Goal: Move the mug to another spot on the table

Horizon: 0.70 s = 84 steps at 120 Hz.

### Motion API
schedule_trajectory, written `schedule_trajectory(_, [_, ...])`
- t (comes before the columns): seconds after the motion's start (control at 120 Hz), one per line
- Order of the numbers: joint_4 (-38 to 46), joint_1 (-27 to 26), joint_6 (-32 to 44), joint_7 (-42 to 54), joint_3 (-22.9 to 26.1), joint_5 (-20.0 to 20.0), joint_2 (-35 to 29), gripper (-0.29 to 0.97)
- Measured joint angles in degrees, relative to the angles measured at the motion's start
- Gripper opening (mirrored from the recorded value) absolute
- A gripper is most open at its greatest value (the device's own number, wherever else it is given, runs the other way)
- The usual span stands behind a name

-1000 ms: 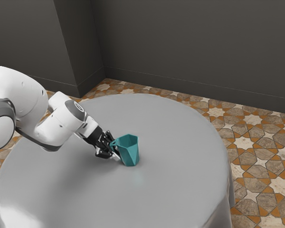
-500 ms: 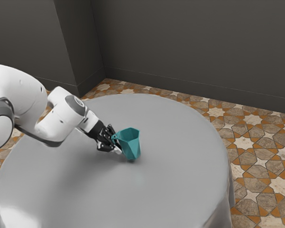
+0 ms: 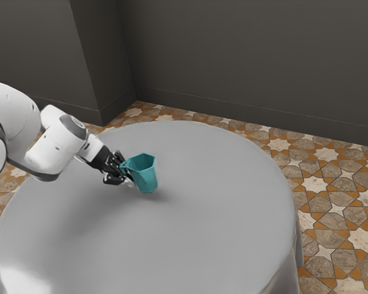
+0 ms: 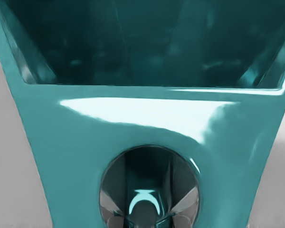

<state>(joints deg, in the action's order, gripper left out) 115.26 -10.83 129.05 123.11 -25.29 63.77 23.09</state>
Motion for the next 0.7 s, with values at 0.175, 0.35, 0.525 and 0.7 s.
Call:
schedule_trajectory(0.175, [1.57, 1.18, -0.61, 0.79, 0.00, -0.47, -0.47, -0.04])
schedule_trajectory(0.35, [2.67, 1.22, -0.97, 1.51, 0.00, -0.60, -0.78, -0.04])
schedule_trajectory(0.525, [2.56, 1.23, -1.09, 2.03, 0.00, -0.54, -0.36, -0.04])
schedule_trajectory(0.7, [1.93, 1.79, -1.21, 2.37, 0.38, -0.56, 0.50, -0.04])
